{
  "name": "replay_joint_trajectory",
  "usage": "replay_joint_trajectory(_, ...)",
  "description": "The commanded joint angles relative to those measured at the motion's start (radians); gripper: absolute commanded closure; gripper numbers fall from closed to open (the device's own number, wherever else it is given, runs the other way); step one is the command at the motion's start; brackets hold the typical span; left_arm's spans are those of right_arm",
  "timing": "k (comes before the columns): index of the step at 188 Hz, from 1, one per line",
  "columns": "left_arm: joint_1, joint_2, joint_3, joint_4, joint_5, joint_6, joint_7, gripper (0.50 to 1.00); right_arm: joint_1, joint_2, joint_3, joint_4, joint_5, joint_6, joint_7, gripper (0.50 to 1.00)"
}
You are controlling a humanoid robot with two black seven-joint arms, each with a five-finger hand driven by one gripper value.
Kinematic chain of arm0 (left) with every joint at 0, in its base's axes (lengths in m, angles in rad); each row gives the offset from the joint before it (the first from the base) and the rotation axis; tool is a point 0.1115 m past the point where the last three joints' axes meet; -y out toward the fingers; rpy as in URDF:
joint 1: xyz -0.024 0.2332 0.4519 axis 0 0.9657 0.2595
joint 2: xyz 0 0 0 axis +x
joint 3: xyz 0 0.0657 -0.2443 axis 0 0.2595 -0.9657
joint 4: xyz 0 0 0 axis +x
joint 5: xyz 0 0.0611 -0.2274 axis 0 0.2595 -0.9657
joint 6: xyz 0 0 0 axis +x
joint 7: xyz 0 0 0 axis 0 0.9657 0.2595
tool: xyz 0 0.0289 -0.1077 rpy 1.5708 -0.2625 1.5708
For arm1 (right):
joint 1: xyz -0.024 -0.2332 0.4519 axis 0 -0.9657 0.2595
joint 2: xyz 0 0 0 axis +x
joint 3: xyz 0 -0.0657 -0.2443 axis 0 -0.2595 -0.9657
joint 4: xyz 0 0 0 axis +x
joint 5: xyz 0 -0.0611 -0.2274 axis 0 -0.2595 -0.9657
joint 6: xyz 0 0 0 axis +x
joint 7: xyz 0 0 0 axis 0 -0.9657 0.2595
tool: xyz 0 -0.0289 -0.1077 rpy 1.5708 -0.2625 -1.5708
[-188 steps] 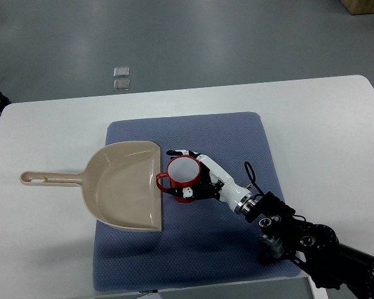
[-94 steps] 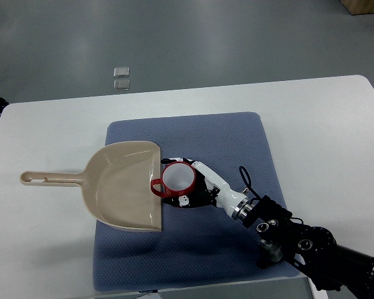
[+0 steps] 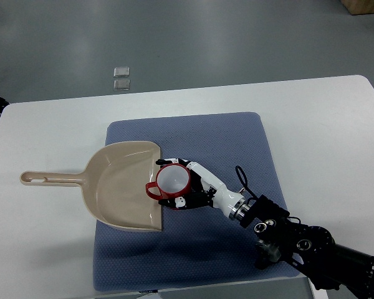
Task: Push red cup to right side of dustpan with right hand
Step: 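Nudge the red mug against the dustpan's edge with the right hand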
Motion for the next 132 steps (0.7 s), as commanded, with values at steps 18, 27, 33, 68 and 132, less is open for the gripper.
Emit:
replay_joint_trajectory(18,0.000,0.000,0.000,0.000,0.000,0.000,0.000,0.500,0.004,0.000,-0.004,0.004,0.000,0.000,0.000,0.574)
replay_joint_trajectory(27,0.000,0.000,0.000,0.000,0.000,0.000,0.000,0.500,0.004,0.000,-0.004,0.004,0.000,-0.002,0.000,0.576)
replay_joint_trajectory(33,0.000,0.000,0.000,0.000,0.000,0.000,0.000,0.500,0.004,0.000,-0.004,0.006,0.000,-0.002,0.000,0.574)
replay_joint_trajectory(68,0.000,0.000,0.000,0.000,0.000,0.000,0.000,0.500,0.004,0.000,-0.002,0.004,0.001,-0.003,0.000,0.574)
replay_joint_trajectory(132,0.000,0.000,0.000,0.000,0.000,0.000,0.000,0.500,0.009,0.000,0.002,0.004,0.003,-0.006,0.000,0.574)
